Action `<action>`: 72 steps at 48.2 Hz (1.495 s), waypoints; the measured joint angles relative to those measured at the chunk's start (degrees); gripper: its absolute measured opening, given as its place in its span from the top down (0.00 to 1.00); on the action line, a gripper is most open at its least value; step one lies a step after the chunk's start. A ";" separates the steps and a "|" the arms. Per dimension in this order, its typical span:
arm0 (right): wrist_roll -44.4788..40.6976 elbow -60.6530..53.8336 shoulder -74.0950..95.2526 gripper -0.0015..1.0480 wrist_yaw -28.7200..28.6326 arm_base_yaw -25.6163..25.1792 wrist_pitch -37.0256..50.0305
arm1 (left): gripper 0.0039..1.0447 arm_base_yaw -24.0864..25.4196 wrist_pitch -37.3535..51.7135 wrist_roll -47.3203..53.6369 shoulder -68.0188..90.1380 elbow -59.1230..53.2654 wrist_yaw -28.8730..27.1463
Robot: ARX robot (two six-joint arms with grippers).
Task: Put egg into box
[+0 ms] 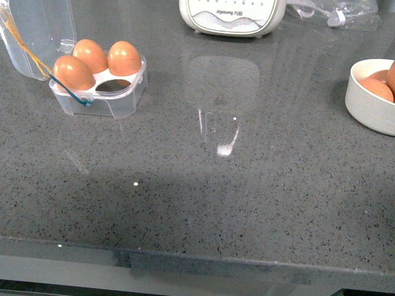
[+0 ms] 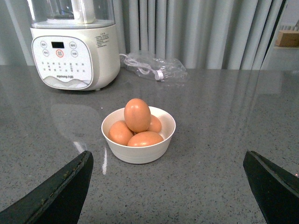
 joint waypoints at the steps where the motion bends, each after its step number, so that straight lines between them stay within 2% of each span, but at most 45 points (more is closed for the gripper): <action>1: -0.02 0.00 0.00 0.07 0.00 0.00 0.00 | 0.06 0.00 0.00 0.00 0.00 0.00 0.00; 72: -0.02 0.00 0.00 0.07 0.00 0.00 0.00 | 0.06 0.00 0.00 0.00 0.00 0.00 0.00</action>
